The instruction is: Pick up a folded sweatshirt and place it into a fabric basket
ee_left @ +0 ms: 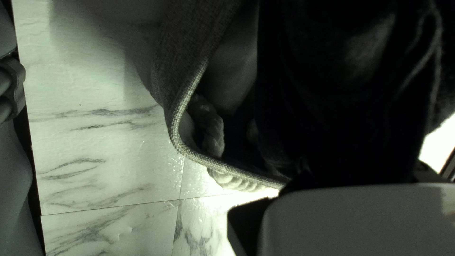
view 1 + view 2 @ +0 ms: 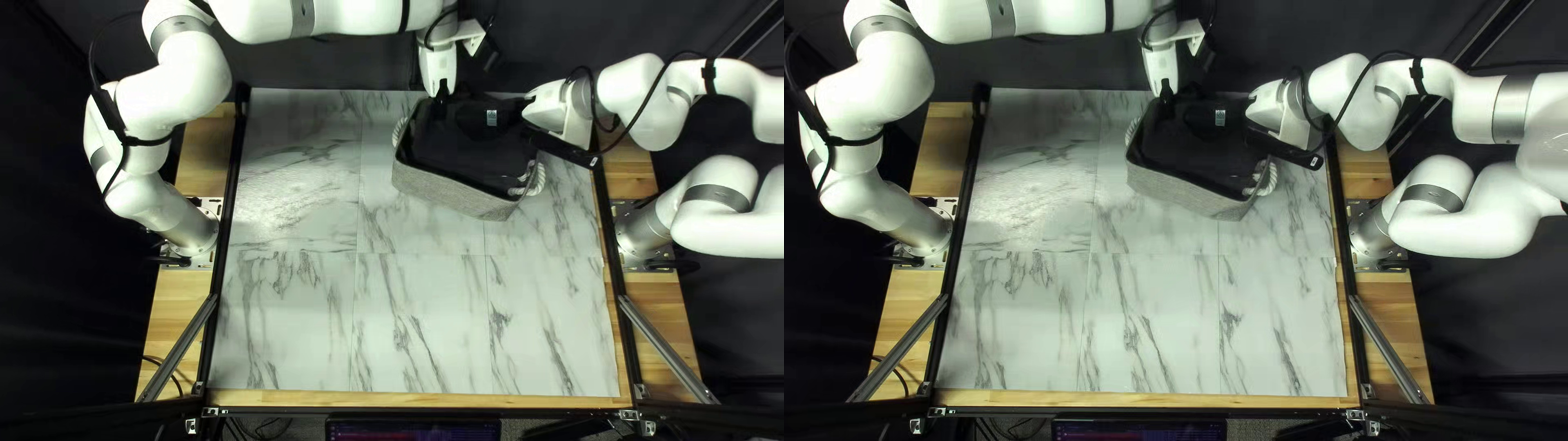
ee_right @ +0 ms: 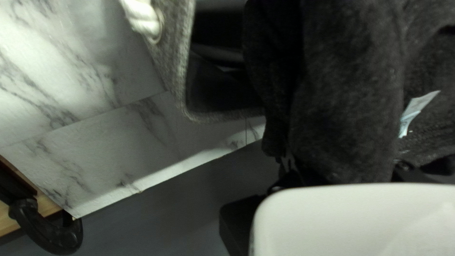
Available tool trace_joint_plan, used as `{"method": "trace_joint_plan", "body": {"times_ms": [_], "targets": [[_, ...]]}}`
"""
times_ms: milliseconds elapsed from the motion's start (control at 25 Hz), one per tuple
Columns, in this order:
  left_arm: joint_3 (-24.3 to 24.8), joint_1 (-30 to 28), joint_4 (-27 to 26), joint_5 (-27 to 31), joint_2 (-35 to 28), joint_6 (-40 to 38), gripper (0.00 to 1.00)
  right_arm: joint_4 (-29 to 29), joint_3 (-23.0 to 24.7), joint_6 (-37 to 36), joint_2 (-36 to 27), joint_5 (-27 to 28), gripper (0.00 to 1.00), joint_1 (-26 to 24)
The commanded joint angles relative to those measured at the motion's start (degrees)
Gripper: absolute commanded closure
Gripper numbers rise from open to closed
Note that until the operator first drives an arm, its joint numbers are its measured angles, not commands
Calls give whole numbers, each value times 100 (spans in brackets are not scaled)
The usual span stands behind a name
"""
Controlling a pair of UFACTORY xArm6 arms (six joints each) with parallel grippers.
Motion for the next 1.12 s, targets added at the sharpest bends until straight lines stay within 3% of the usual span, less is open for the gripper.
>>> {"method": "trace_joint_plan", "body": {"times_ms": [40,360,480,640,880,1040,1080,1120], "targets": [[195,-78,17,-161,-2,4,100,-389,104,501,323,-344,100,93],[779,-244,-82,-555,-105,47,100,-894,42,1124,950,-825,100,176],[1028,-327,-134,-738,-139,68,100,-1288,-38,1555,1297,-1035,100,192],[1186,-377,-195,-933,-67,155,100,-2343,-251,2626,1809,-1177,100,161],[1216,-334,-197,-976,-37,237,100,-2441,-244,2748,1924,-1180,100,104],[1197,-304,-111,-992,-99,186,100,-1925,-243,2324,1832,-1092,100,168],[1201,-306,-86,-1003,-120,153,0,-1821,-224,2261,1782,-1067,82,201],[1182,-294,-35,-980,-177,92,0,-1695,-199,2180,1732,-1053,0,234]]}}
